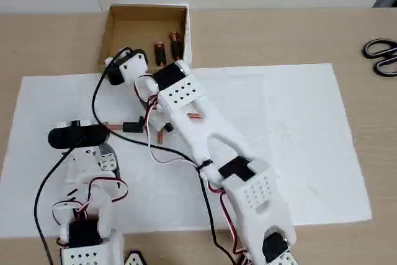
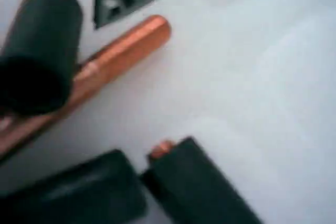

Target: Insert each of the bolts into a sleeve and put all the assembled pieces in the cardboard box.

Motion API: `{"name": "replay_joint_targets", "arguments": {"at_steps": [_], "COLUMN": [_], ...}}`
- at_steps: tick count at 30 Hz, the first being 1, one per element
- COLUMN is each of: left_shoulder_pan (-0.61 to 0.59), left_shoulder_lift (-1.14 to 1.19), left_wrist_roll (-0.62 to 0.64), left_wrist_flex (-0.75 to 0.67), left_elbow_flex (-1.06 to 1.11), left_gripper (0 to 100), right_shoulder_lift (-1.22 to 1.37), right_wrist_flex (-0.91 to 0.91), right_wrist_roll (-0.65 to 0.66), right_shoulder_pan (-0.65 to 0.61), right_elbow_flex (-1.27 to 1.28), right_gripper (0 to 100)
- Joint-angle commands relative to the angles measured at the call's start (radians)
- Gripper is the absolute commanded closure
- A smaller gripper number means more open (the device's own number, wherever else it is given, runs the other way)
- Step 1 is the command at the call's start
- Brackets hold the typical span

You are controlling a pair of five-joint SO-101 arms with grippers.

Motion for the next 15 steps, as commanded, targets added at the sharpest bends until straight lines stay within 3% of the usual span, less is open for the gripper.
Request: {"name": "replay_joint_targets", "arguments": {"at_steps": [1, 15], "left_shoulder_pan": [0.006, 0.006], "left_shoulder_lift": [-0.009, -0.009], "left_wrist_roll": [-0.008, -0.008], "left_wrist_flex": [0.005, 0.005], "left_elbow_flex": [-0.005, -0.005], "left_gripper": [99, 99], "right_shoulder_lift": [0.012, 0.028], "right_wrist_flex": [-0.016, -0.038], "right_wrist_roll": [-0.002, -0.025], "right_shoulder_pan": [0.027, -0.007], "right_elbow_flex": [-0.006, -0.008], "right_gripper": [80.1, 80.1]}}
